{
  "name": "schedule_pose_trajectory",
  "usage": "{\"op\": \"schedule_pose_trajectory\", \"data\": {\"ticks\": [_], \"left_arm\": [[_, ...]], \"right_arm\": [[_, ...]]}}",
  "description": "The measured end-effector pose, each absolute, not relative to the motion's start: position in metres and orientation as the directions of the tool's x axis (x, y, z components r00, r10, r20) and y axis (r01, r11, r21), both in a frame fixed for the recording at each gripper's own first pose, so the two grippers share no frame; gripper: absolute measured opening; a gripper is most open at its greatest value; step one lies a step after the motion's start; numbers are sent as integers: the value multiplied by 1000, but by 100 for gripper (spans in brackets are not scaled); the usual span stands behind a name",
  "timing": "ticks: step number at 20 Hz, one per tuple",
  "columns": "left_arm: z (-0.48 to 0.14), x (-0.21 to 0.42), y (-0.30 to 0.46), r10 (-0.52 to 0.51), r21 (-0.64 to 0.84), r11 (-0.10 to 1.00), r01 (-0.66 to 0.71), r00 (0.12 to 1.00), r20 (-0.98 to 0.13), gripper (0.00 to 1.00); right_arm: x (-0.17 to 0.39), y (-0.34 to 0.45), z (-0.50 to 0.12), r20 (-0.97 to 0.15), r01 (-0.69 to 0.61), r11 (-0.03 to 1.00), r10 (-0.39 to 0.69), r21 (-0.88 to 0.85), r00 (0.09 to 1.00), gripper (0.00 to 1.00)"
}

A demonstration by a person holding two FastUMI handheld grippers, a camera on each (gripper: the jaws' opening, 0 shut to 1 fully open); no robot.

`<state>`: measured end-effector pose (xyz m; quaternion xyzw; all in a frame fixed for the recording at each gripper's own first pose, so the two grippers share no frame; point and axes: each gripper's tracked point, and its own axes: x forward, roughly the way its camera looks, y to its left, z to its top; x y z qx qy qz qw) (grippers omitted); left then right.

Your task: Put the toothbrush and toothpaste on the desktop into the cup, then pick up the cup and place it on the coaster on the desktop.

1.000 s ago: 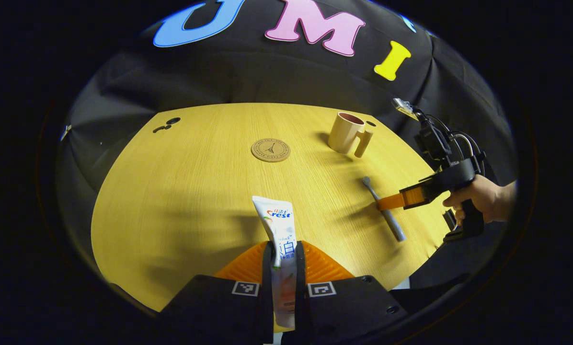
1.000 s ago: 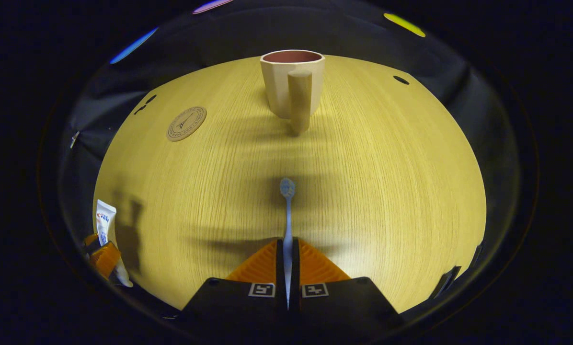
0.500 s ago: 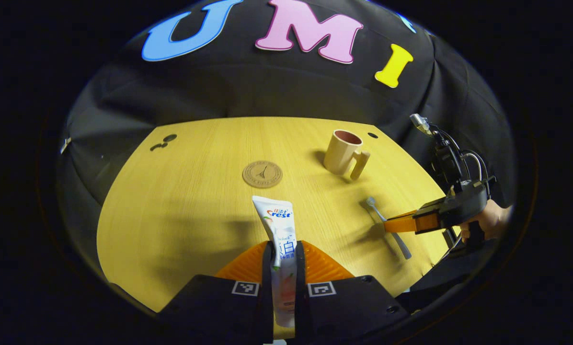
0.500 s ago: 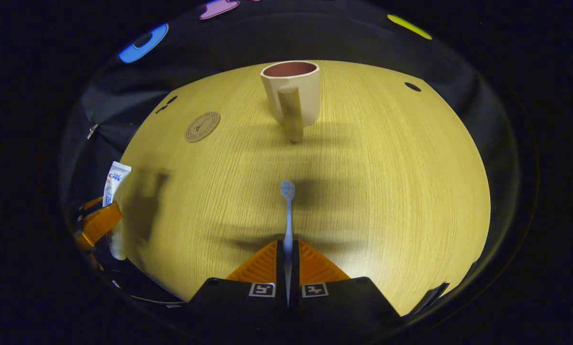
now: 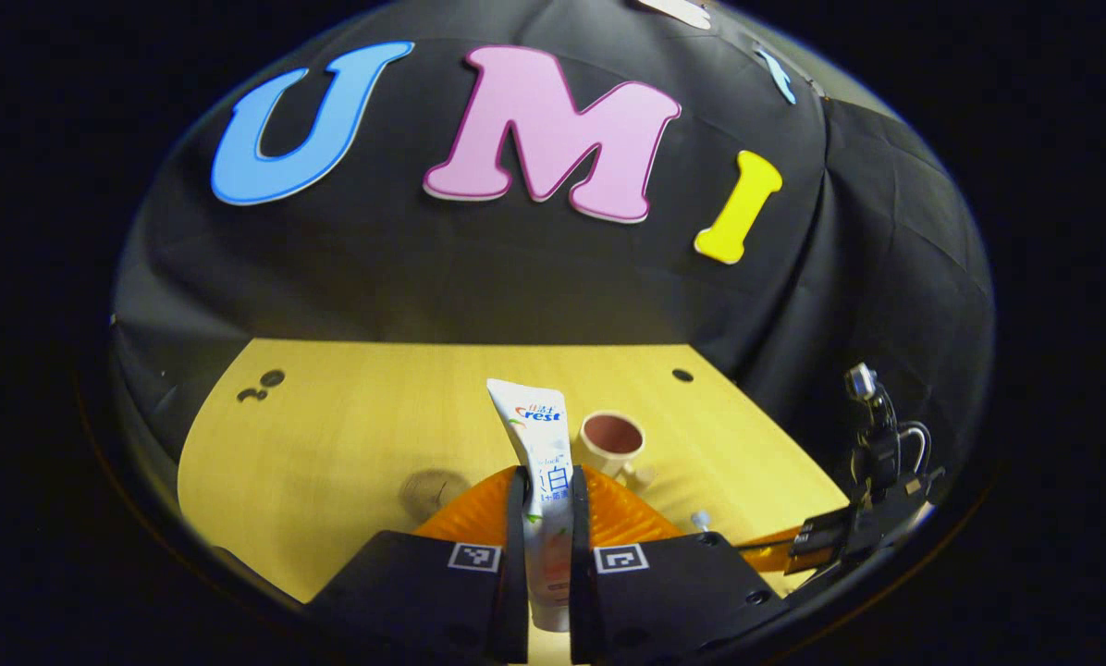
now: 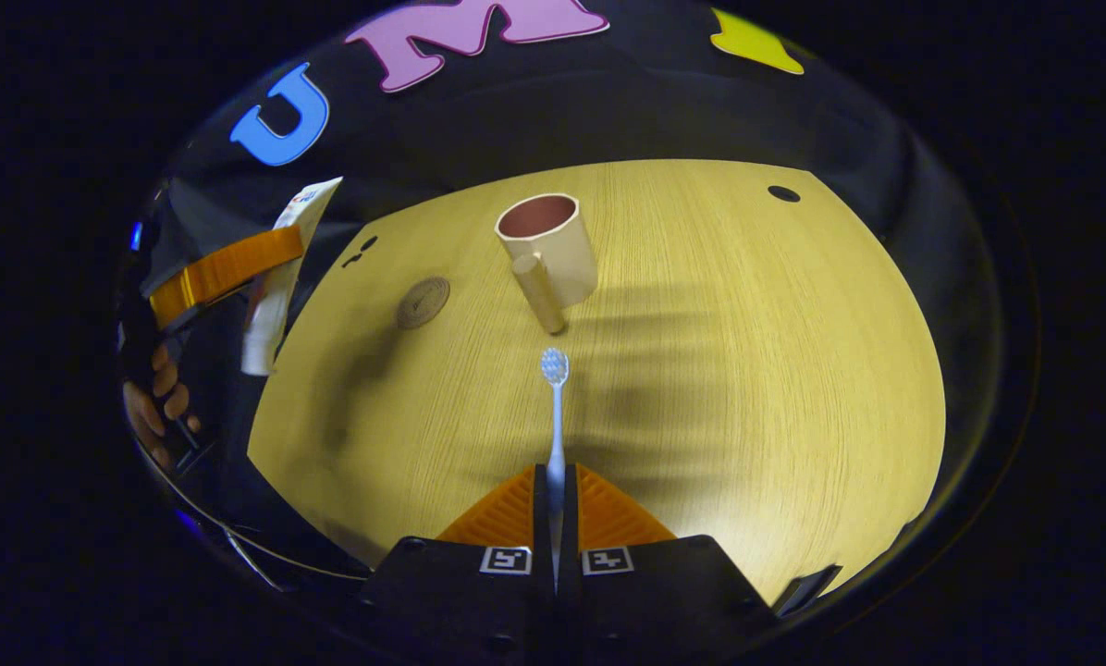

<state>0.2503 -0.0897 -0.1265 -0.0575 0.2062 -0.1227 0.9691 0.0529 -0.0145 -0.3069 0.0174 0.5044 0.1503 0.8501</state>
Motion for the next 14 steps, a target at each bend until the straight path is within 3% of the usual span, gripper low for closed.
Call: {"op": "schedule_pose_trajectory", "data": {"ticks": [7, 14], "left_arm": [[-90, 339, -173, -390, -191, 914, 358, 905, -171, 22], [-139, 405, -200, -378, -198, 915, 351, 918, -122, 23]], "right_arm": [[88, -51, -273, -792, -232, 942, 332, 244, 513, 5], [87, -87, -299, -841, -254, 936, 335, 244, 425, 5]]}}
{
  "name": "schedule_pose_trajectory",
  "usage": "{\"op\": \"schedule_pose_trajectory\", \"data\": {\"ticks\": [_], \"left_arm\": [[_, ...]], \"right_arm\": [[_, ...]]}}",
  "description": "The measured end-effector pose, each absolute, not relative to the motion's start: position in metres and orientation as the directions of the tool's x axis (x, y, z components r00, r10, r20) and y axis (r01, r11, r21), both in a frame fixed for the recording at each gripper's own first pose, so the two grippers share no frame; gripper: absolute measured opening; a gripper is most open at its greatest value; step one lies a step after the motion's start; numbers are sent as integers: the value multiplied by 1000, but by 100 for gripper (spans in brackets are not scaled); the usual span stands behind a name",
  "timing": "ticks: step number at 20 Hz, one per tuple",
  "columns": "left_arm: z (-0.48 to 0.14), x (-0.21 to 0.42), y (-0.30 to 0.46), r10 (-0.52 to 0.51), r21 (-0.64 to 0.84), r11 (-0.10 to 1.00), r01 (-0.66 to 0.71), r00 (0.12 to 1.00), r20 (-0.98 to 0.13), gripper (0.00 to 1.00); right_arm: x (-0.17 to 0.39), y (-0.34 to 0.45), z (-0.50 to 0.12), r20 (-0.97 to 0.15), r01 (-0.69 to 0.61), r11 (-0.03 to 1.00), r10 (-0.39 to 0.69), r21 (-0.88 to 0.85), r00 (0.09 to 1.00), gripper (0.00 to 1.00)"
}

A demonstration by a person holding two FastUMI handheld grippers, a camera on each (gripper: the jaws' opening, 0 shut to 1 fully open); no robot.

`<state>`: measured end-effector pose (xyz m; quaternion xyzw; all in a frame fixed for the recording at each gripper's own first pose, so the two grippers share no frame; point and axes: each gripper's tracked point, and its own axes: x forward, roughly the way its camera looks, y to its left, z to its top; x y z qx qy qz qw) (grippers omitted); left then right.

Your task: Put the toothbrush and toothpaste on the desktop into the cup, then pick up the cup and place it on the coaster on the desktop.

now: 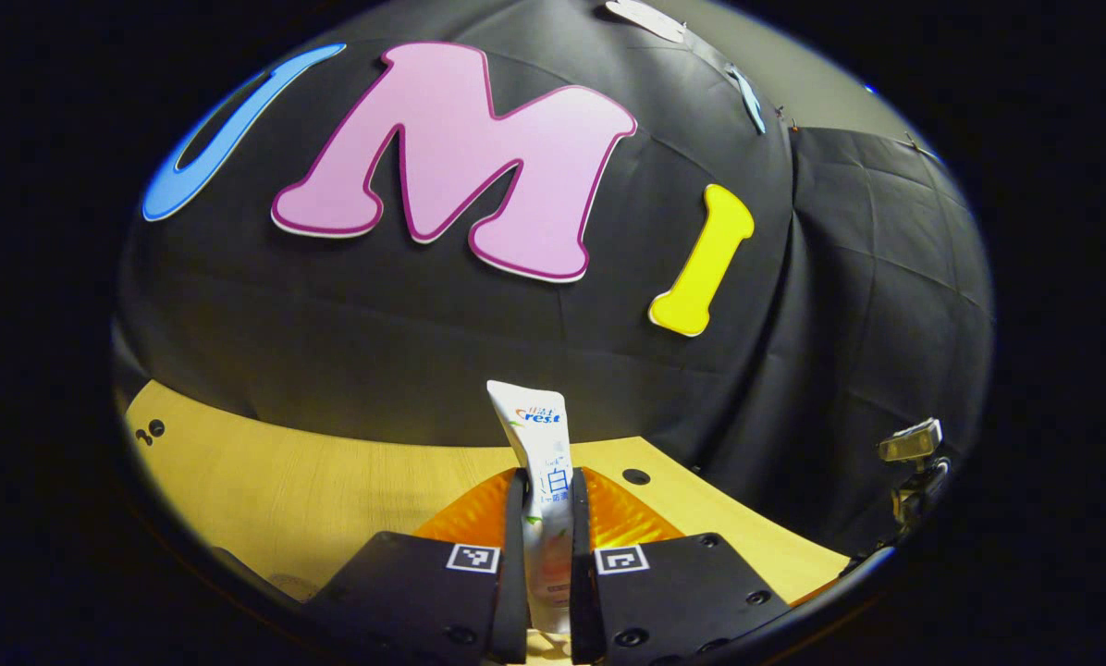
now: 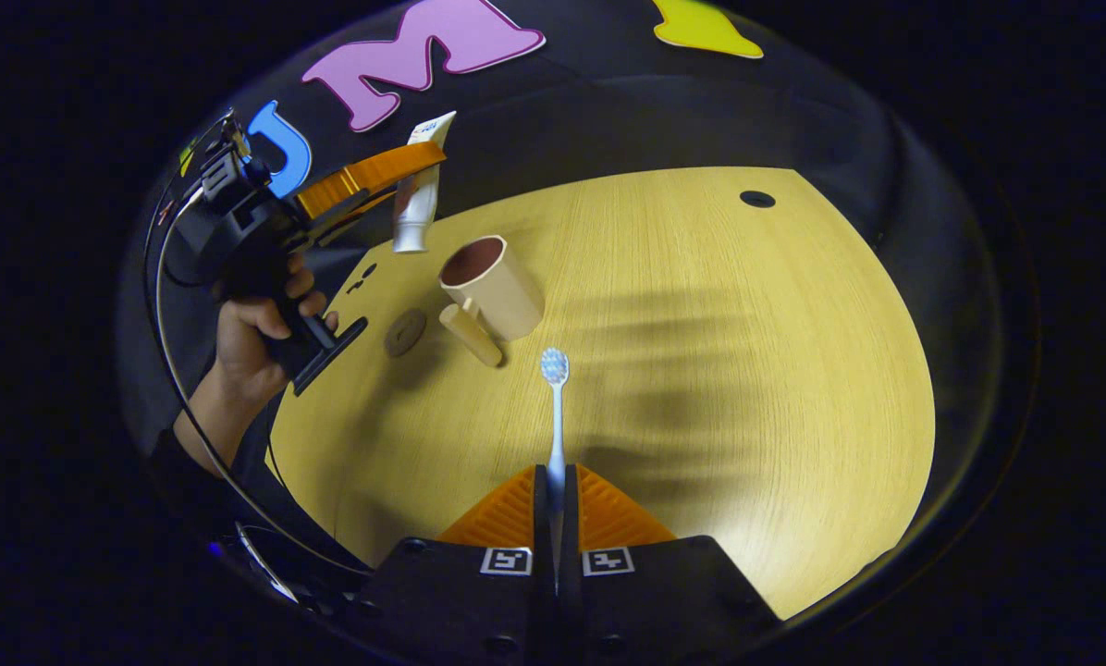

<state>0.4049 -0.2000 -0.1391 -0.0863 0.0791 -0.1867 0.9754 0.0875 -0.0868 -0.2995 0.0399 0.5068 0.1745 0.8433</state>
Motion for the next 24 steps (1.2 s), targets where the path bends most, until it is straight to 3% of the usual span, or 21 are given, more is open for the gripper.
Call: {"op": "schedule_pose_trajectory", "data": {"ticks": [6, 11, 12, 15, 16, 18, 24], "left_arm": [[-185, 416, -195, -373, -144, 923, 357, 921, -110, 23], [-198, 404, -191, -354, -97, 933, 345, 930, -102, 32], [-195, 401, -191, -354, -92, 934, 347, 931, -88, 35], [-184, 390, -184, -341, -103, 937, 333, 937, -71, 64], [-177, 384, -179, -328, -108, 941, 321, 943, -59, 83], [-163, 365, -166, -296, -119, 950, 290, 954, -42, 93], [-151, 290, -139, -220, -143, 967, 211, 974, -51, 96]], "right_arm": [[89, -90, -305, -842, -262, 929, 354, 263, 408, 5], [101, -86, -311, -834, -262, 923, 370, 281, 409, 5], [103, -85, -311, -831, -260, 922, 374, 286, 411, 5], [112, -78, -305, -813, -260, 918, 389, 300, 435, 5], [117, -75, -298, -802, -267, 917, 390, 295, 452, 5], [132, -69, -282, -772, -282, 913, 402, 295, 493, 5], [193, -39, -244, -661, -320, 892, 452, 320, 599, 5]]}}
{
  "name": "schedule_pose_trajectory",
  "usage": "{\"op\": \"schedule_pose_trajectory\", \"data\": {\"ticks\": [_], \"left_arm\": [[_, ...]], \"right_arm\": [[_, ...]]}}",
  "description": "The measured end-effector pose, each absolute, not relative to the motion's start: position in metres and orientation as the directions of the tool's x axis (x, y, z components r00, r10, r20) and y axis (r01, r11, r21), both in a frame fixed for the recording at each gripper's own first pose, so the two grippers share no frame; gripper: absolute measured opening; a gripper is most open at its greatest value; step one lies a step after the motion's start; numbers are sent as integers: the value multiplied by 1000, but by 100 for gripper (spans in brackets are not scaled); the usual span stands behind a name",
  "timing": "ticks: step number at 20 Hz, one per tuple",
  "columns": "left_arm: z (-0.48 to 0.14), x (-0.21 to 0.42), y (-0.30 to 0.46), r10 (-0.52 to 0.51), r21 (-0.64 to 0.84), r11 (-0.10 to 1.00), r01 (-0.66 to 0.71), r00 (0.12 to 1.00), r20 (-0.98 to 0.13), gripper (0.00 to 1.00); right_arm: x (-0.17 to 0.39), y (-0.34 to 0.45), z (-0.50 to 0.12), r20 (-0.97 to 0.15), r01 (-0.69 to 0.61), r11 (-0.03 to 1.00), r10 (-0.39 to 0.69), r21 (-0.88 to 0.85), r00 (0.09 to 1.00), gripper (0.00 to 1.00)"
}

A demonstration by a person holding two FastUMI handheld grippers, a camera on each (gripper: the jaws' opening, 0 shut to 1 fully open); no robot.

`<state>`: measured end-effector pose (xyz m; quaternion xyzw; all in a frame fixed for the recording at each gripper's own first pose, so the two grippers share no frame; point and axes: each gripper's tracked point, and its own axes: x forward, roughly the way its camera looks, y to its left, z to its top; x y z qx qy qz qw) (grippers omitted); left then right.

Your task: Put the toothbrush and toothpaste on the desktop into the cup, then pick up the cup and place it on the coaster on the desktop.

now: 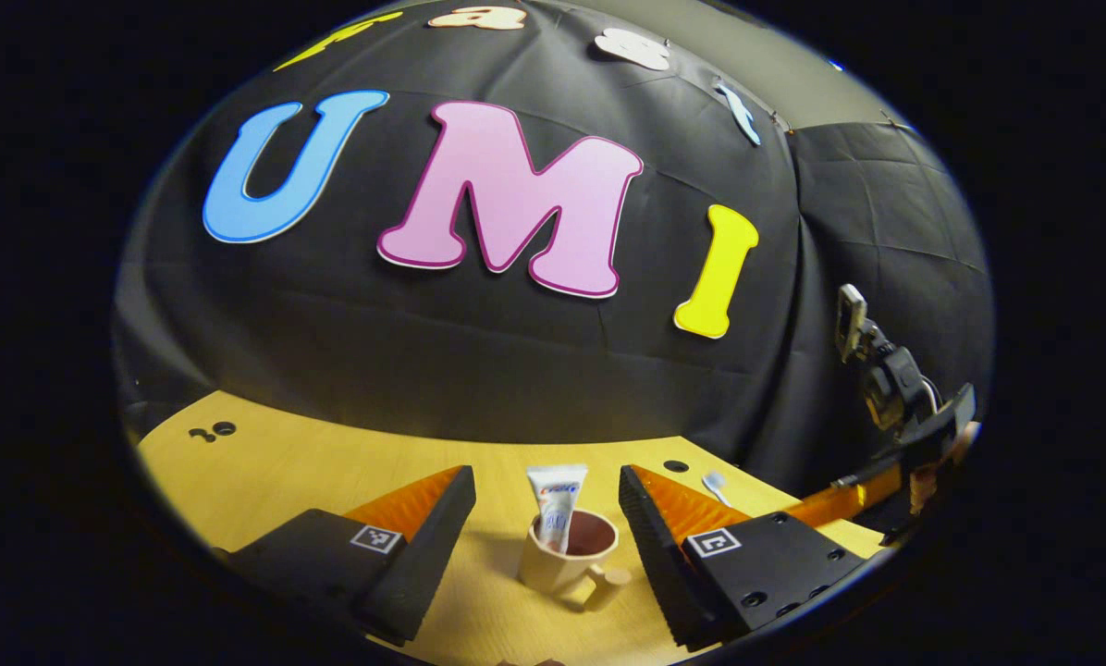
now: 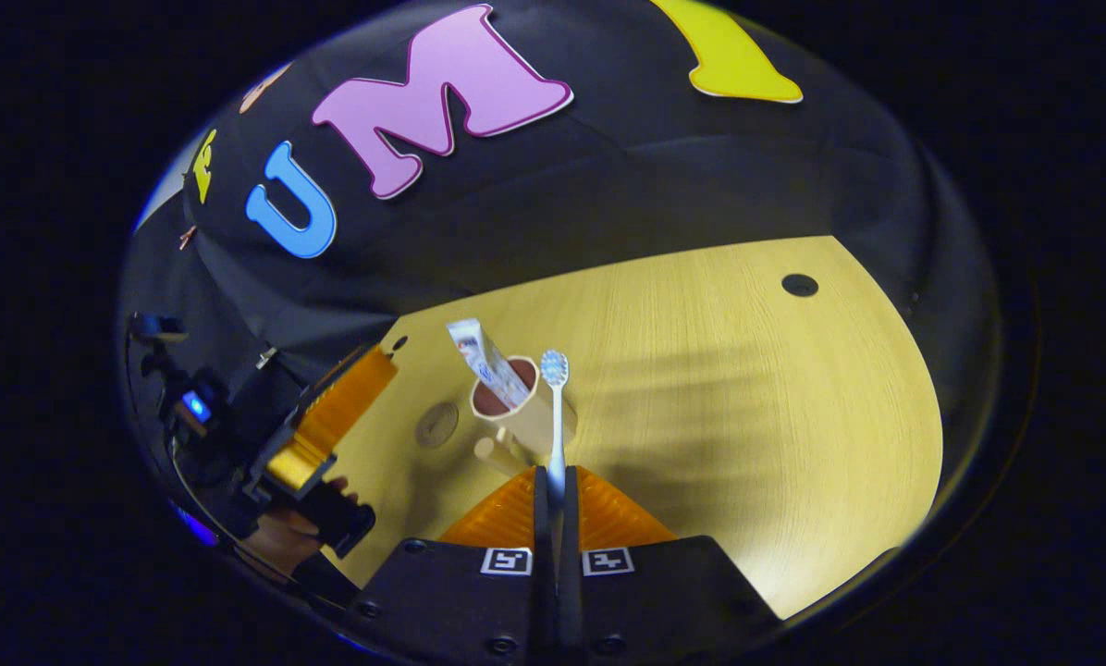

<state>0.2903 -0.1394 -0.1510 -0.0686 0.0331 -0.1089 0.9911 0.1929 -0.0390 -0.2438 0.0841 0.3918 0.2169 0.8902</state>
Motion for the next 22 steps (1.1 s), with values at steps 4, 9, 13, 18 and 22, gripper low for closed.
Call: {"op": "schedule_pose_trajectory", "data": {"ticks": [4, 9, 13, 18, 22], "left_arm": [[-164, 242, -122, -159, -133, 981, 144, 981, -114, 96], [-180, 189, -101, -66, -224, 974, 23, 980, -186, 97], [-195, 170, -89, -40, -334, 941, -42, 971, -235, 97], [-195, 173, -69, -2, -318, 945, -74, 972, -235, 97], [-202, 183, -67, 1, -350, 933, -85, 972, -233, 97]], "right_arm": [[220, -9, -226, -596, -343, 868, 497, 360, 631, 5], [252, 22, -210, -489, -366, 839, 535, 403, 689, 5], [283, 37, -193, -361, -386, 824, 539, 415, 761, 5], [311, 47, -200, -256, -423, 825, 530, 373, 808, 5], [322, 53, -220, -198, -431, 837, 510, 337, 837, 5]]}}
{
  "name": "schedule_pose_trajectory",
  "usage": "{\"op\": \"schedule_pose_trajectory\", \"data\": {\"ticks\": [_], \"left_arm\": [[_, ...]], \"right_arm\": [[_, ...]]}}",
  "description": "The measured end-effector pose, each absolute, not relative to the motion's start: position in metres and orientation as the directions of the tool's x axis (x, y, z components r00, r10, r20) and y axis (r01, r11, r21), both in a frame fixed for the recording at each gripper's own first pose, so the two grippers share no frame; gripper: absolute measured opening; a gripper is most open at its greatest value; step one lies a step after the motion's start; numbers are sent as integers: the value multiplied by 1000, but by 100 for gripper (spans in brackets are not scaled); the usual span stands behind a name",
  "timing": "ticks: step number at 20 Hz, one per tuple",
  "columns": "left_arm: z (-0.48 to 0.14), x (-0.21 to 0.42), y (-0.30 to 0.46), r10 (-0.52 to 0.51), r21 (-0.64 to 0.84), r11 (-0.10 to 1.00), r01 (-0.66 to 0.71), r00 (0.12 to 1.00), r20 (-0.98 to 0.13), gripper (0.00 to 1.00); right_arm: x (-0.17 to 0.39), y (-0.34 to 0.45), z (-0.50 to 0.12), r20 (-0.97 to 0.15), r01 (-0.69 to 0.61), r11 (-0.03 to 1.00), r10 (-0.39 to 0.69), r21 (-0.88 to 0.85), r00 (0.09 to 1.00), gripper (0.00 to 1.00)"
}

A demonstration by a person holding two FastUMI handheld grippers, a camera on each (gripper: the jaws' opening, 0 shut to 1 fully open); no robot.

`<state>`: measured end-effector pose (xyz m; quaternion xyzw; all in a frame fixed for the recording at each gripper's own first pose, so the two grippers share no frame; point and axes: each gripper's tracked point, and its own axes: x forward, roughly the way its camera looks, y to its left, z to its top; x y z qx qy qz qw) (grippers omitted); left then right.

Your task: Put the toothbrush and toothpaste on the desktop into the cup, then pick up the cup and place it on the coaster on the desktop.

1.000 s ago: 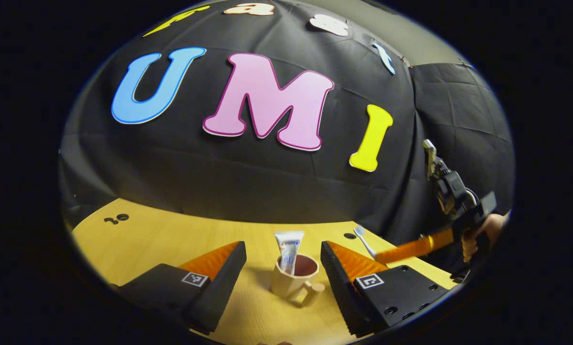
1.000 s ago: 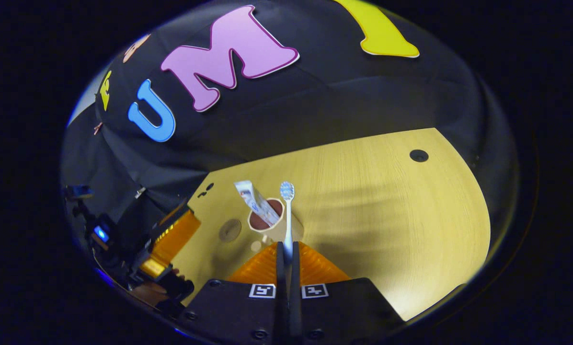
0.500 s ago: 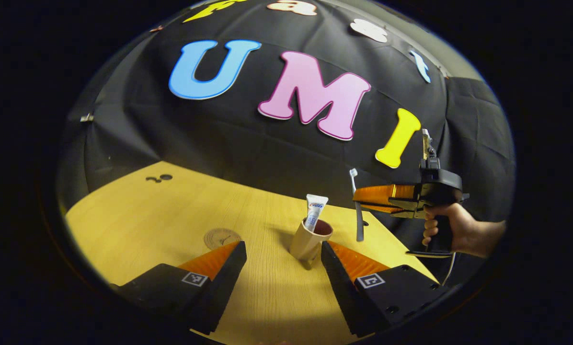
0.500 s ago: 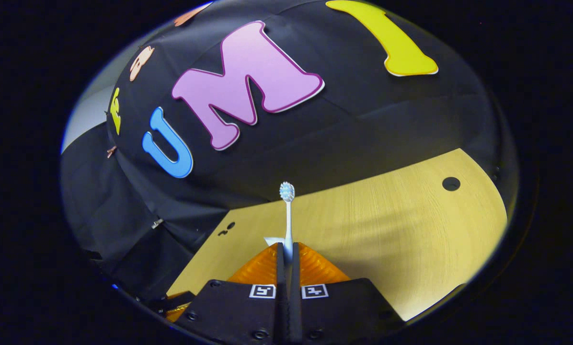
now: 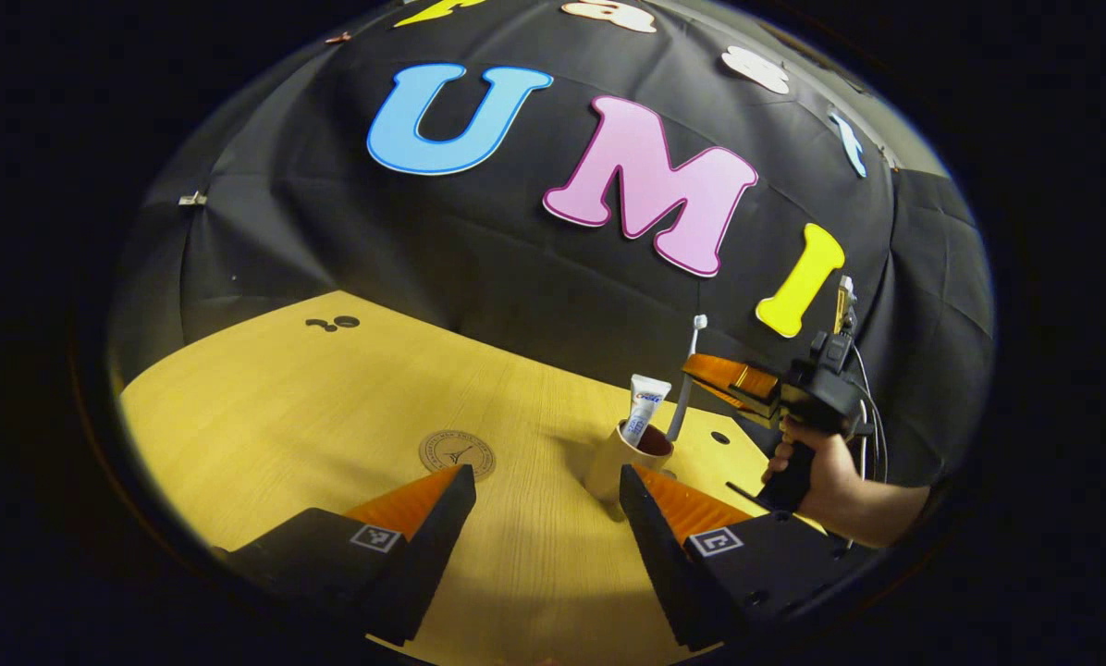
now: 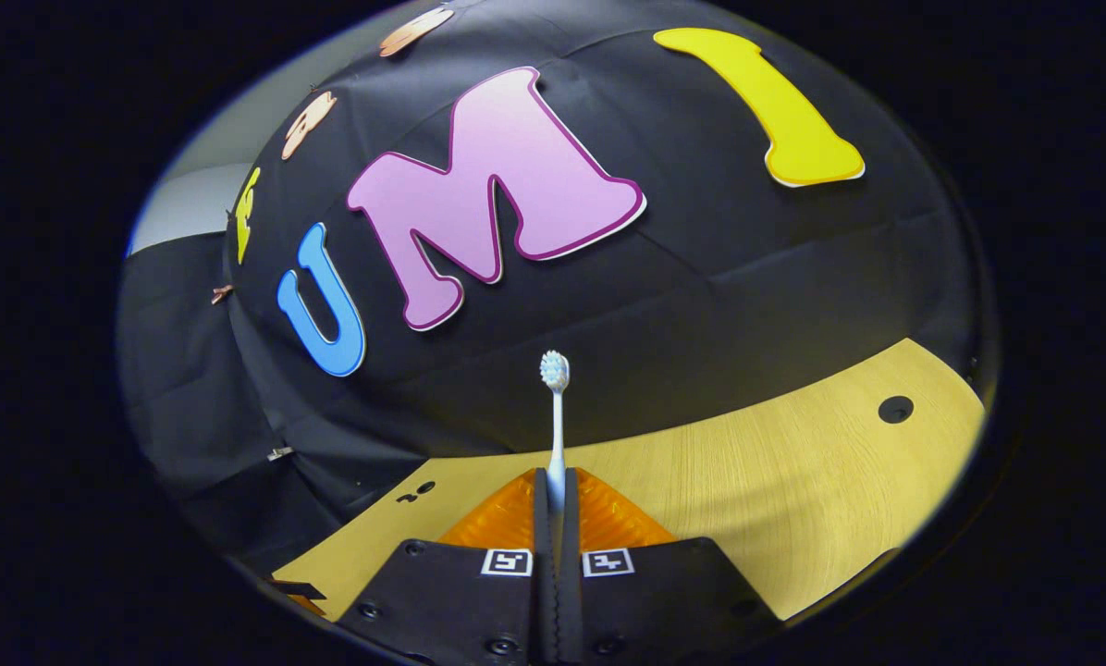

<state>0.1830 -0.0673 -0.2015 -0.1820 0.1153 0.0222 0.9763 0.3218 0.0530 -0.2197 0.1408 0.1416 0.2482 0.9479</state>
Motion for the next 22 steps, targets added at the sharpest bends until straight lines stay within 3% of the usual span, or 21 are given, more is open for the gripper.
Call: {"op": "schedule_pose_trajectory", "data": {"ticks": [9, 10, 11, 12, 13, 16, 18, 22], "left_arm": [[-225, 199, -92, -93, -348, 937, -6, 959, -267, 97], [-227, 202, -95, -99, -359, 933, -3, 959, -266, 97], [-225, 201, -97, -105, -368, 930, 1, 959, -263, 97], [-225, 202, -100, -111, -375, 927, 5, 959, -260, 97], [-224, 202, -101, -117, -380, 925, 11, 959, -259, 97], [-223, 196, -101, -124, -380, 925, 13, 955, -269, 97], [-221, 190, -93, -115, -374, 928, 5, 955, -273, 97], [-215, 172, -77, -86, -346, 938, -22, 952, -293, 97]], "right_arm": [[301, 46, -273, -230, -409, 865, 478, 291, 848, 11], [297, 48, -275, -231, -421, 862, 487, 283, 842, 19], [291, 49, -274, -234, -435, 859, 497, 270, 836, 20], [286, 47, -276, -241, -443, 861, 499, 249, 833, 42], [280, 47, -276, -250, -455, 859, 506, 237, 825, 43], [259, 47, -276, -308, -463, 855, 516, 232, 799, 86], [246, 47, -272, -347, -458, 856, 516, 239, 783, 96], [230, 43, -265, -425, -440, 874, 485, 208, 764, 97]]}}
